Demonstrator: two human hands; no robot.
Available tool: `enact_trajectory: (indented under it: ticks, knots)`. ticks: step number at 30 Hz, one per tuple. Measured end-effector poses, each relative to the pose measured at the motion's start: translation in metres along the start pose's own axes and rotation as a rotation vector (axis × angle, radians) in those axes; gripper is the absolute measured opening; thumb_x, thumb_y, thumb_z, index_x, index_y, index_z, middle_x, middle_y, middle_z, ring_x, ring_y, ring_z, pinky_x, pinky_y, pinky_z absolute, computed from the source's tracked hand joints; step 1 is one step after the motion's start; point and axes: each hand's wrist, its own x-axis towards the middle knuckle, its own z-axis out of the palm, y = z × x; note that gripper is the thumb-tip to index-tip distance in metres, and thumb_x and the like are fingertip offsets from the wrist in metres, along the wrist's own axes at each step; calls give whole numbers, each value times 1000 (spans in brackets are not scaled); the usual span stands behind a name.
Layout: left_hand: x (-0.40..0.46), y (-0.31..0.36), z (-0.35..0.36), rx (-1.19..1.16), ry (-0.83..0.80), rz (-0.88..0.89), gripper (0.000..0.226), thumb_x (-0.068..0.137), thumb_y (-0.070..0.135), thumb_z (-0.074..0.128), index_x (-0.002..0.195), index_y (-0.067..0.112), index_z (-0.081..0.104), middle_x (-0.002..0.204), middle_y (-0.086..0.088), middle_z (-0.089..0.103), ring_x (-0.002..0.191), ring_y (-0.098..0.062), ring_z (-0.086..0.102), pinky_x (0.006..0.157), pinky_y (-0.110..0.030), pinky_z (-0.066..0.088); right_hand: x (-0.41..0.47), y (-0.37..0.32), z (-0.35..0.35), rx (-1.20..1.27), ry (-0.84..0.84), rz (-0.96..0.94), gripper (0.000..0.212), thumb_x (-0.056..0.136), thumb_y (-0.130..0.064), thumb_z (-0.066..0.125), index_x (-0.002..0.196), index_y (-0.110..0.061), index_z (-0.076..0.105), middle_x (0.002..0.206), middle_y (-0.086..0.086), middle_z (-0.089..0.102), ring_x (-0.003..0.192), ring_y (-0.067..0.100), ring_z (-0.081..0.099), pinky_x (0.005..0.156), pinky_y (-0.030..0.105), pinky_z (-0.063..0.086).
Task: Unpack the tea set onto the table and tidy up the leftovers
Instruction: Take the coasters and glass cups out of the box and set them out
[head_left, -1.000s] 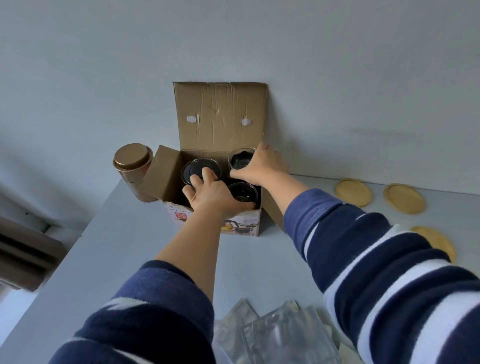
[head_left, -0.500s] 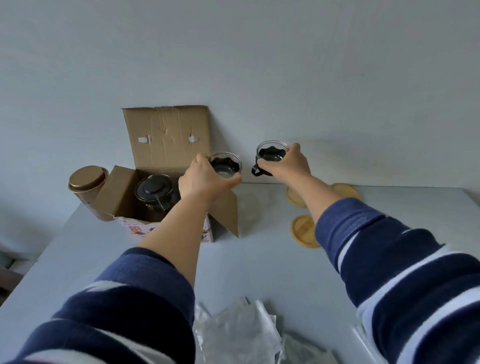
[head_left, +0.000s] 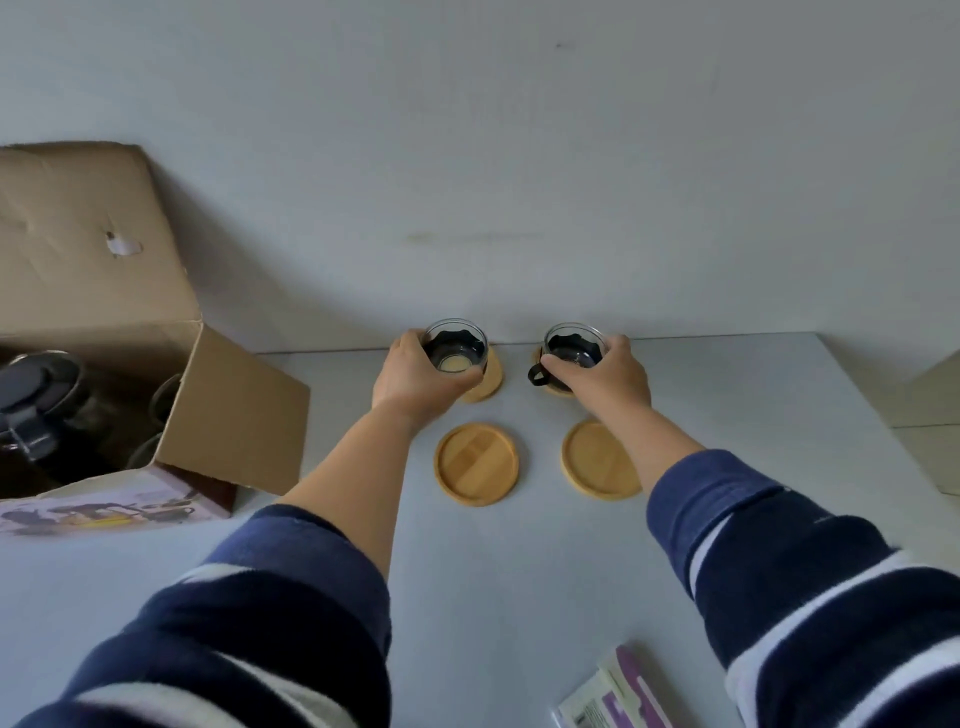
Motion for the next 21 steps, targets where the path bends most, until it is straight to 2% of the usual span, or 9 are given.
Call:
enact_trajectory:
  ticks: [7,12,14,17,19,21]
  knots:
    - [19,-4,37,-3,-38,-6,80,73,42,77,139,15,40,136,0,49,122,-19,50,99,-33,43,30,16,13,-62,40,-25,85,66,-66,69,130,-19,41,130,4,49,124,29,46,99,45,43]
    - [21,-7,37,29,-56,-3,85,74,46,75,142,15,36,140,-1,45,129,-22,45,108,-44,38,31,17,13,-77,36,-25,90,64,-69,68,132,-17,39,134,5,47,126,30,44,100,46,41]
    - [19,-5,33,57,-63,6,88,76,45,74,146,13,30,146,-3,39,136,-22,37,112,-44,33,29,13,8,-117,-2,-3,102,65,-72,66,141,-15,30,142,7,41,132,31,38,103,49,37]
    - [9,-5,19,94,-17,35,77,83,36,69,144,10,31,147,-4,35,139,-21,30,113,-40,31,18,1,-1,-317,-5,-58,115,68,-77,58,151,-15,7,151,10,30,138,33,27,108,51,28]
    - [-2,-7,2,141,42,42,66,86,31,64,141,11,35,146,-4,35,139,-21,29,111,-41,32,5,-11,-3,-450,36,-162,114,70,-77,54,151,-16,3,150,11,30,138,33,26,108,50,27]
    - [-12,-13,-22,207,109,45,59,87,29,62,138,13,39,147,-2,33,139,-21,26,110,-42,32,-10,-29,-1,-523,48,-251,108,73,-76,52,151,-17,6,148,11,31,136,32,26,106,49,28]
